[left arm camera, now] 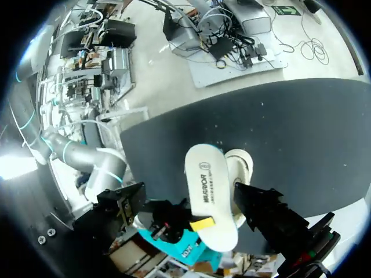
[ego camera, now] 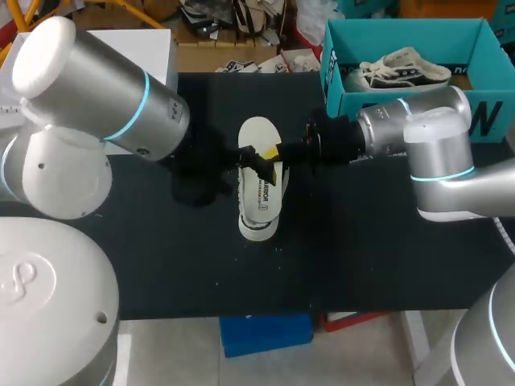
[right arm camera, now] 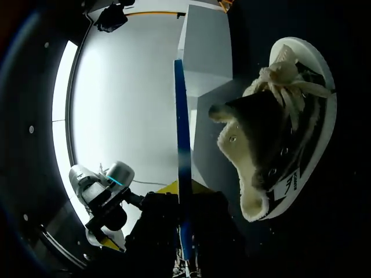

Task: Take the shoe out of the shoebox, open the shoe tongue, remove and reinsert the insole, then place the shoe into the shoebox

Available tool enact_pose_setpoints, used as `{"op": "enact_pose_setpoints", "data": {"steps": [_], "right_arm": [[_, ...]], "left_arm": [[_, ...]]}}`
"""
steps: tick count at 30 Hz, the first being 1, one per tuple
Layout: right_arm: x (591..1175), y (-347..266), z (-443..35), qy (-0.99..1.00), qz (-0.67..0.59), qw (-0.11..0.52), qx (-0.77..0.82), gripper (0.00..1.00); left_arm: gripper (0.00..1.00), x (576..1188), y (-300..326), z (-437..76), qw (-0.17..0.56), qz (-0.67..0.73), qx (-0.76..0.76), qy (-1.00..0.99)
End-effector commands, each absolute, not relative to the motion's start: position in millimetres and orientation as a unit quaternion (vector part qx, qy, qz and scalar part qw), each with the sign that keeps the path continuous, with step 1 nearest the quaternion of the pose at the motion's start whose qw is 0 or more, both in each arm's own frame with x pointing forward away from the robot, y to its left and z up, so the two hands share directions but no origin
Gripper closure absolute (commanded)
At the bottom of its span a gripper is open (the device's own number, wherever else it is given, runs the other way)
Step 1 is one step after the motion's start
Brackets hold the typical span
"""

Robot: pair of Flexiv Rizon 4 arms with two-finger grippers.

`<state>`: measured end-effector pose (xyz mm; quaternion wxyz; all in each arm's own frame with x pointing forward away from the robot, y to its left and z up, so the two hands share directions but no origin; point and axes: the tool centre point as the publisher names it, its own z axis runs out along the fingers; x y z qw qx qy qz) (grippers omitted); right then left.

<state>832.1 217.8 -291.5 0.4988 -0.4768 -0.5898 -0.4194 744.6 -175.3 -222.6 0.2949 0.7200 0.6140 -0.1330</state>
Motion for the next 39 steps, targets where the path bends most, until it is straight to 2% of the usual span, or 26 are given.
{"op": "enact_pose_setpoints", "data": {"steps": [1, 21, 39], "right_arm": [[831.8, 218.5, -291.6, -0.590, -0.420, 0.498, -0.478, 1.00], [831.8, 218.5, -291.6, -0.590, -0.420, 0.498, -0.478, 1.00], [831.8, 218.5, -291.6, -0.590, -0.420, 0.498, -0.478, 1.00]], "left_arm": [[0.00, 756.0, -188.5, -227.0, 0.086, 0.079, 0.717, 0.688], [0.00, 755.9, -191.7, -231.7, 0.064, 0.055, 0.698, 0.711], [0.00, 768.0, -199.8, -234.2, 0.095, 0.017, 0.691, 0.716]]}}
